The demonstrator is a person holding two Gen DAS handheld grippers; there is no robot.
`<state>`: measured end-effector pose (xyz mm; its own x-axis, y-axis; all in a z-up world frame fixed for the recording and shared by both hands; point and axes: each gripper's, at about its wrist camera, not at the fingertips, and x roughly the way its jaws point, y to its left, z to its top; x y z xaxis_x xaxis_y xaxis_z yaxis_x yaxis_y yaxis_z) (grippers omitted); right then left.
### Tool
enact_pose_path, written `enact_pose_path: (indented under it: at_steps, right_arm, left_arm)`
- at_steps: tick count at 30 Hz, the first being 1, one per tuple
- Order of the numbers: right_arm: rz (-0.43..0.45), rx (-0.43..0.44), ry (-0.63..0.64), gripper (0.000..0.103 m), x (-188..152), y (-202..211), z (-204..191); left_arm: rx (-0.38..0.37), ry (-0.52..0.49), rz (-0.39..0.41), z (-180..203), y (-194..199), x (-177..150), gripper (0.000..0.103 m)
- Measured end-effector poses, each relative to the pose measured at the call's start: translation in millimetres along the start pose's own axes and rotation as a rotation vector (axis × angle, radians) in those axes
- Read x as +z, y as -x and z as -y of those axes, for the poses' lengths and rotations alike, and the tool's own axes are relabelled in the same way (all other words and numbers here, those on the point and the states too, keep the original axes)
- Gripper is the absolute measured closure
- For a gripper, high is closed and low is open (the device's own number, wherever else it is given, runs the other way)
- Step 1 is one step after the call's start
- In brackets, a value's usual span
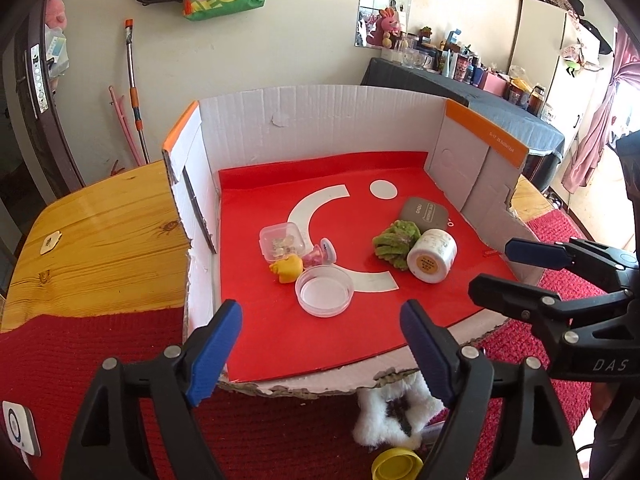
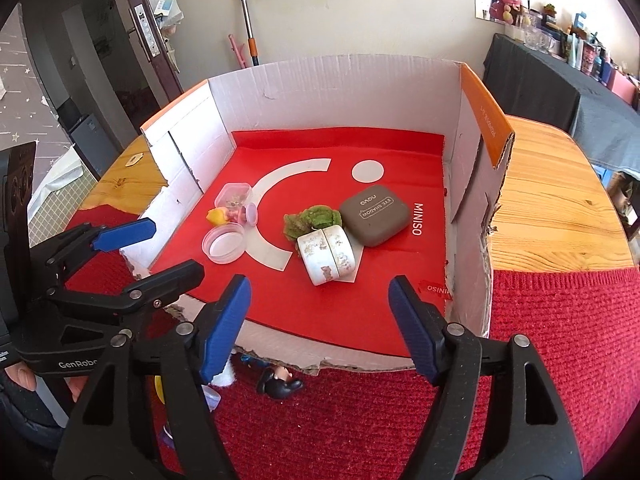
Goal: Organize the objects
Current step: 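Lift both open tools out of the box back over the item pile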
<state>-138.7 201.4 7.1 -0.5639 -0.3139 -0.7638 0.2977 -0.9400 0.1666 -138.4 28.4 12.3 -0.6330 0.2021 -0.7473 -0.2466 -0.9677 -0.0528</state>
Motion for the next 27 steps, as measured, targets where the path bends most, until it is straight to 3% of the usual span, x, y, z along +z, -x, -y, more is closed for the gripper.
enact_pose_path:
  at_steps: [27]
  right_arm:
    - [0.044,-0.001,-0.025,0.004,-22,30,-3]
  left_arm:
    - [0.037,0.016,0.043,-2,27,-21,0.003]
